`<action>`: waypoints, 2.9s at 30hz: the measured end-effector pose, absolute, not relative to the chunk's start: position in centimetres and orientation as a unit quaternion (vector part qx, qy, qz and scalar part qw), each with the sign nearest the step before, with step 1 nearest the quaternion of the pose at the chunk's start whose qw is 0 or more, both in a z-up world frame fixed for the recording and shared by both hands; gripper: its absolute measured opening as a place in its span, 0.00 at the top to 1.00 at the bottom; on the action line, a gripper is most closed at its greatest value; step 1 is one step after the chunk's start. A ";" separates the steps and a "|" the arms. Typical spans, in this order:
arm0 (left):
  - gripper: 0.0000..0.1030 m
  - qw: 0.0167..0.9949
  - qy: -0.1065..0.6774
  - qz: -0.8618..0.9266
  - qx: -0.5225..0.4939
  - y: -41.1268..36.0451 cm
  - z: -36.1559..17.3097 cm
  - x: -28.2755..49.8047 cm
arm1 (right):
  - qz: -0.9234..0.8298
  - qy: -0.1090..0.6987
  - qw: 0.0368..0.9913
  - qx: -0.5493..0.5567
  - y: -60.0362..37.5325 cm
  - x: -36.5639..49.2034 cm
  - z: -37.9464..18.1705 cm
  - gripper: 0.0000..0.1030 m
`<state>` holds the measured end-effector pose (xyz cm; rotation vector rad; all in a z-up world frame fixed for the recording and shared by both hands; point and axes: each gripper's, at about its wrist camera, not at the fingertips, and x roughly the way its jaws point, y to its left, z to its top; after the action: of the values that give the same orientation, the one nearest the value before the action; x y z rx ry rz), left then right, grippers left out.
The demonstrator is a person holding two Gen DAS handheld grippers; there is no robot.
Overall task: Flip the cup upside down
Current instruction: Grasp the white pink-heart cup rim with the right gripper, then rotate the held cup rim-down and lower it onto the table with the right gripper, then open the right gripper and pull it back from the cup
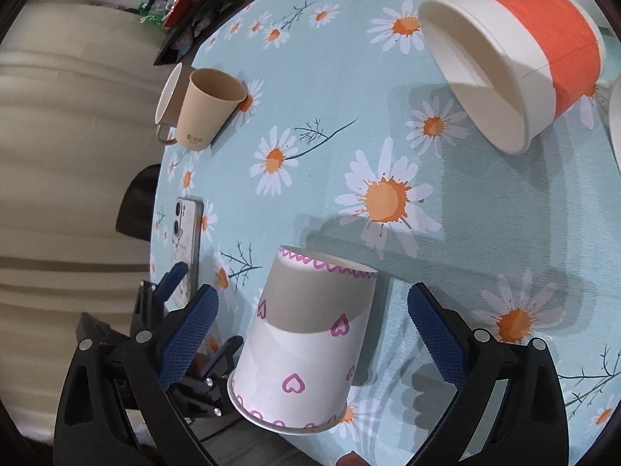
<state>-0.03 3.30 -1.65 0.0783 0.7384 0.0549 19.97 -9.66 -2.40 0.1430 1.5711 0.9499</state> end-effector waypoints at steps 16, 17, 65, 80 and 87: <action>0.06 0.934 0.355 0.016 0.036 2.9 -1.4 0.0 | 0.415 0.538 0.732 0.047 -11.7 20.3 2.4 0.44; 0.06 0.934 0.355 0.016 0.034 2.9 -1.4 0.1 | 0.409 0.518 0.750 0.037 -11.6 20.1 3.0 0.44; 0.06 0.933 0.349 0.062 0.054 1.3 -1.5 0.7 | 0.267 0.282 0.907 -0.165 -13.8 8.6 2.9 0.13; 0.06 0.947 0.310 0.054 0.061 -1.4 -0.8 0.4 | 0.251 0.256 0.930 -0.082 -17.9 6.0 0.2 0.08; 0.06 0.949 0.312 0.046 0.034 -0.4 -0.9 0.4 | 0.259 0.251 0.930 -0.067 -18.2 5.8 -0.5 0.08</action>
<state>0.41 -0.38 -0.88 0.0684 0.6341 0.0937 5.84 -18.22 -0.55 -0.1377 0.5149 0.5306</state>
